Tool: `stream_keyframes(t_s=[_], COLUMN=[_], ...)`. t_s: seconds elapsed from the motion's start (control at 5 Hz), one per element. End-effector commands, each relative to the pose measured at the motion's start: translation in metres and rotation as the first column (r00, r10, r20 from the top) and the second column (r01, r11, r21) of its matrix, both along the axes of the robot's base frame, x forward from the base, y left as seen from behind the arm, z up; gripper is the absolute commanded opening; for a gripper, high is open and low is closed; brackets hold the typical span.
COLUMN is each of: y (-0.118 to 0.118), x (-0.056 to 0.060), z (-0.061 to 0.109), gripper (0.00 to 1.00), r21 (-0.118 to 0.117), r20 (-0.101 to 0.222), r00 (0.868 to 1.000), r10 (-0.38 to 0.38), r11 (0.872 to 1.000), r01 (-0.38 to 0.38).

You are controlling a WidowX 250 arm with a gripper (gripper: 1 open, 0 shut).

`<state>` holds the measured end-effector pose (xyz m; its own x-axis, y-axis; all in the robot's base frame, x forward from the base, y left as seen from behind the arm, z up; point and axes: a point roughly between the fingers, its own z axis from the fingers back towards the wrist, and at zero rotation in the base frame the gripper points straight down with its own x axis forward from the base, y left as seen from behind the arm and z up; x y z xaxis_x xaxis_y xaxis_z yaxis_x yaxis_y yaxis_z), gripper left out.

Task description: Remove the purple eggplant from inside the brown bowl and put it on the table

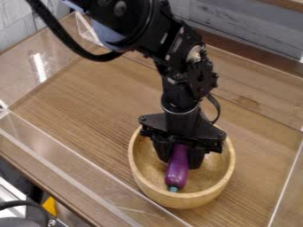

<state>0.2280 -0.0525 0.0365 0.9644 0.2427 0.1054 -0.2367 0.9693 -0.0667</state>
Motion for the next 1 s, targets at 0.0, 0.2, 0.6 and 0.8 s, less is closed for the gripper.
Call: stream_keyframes(t_s=[0.0,0.2,0.6,0.8], y=[0.0011,0.0030,0.0064,0.0082], x=[0.0033,0.0036,0.0042,0.0047], z=[0.0062,0.0083,0.0117,0.0134], gripper=[0.00,0.00,0.00,0.00], r21=[0.004,0.007,0.014,0.017], r20=[0.019,0.016,0.013,0.011], r00=[1.000,1.000,1.000,1.000], r10=[-0.002,0.003,0.012,0.017], r11=[1.000,1.000,1.000,1.000], r01=[0.002,-0.003,-0.012,-0.018])
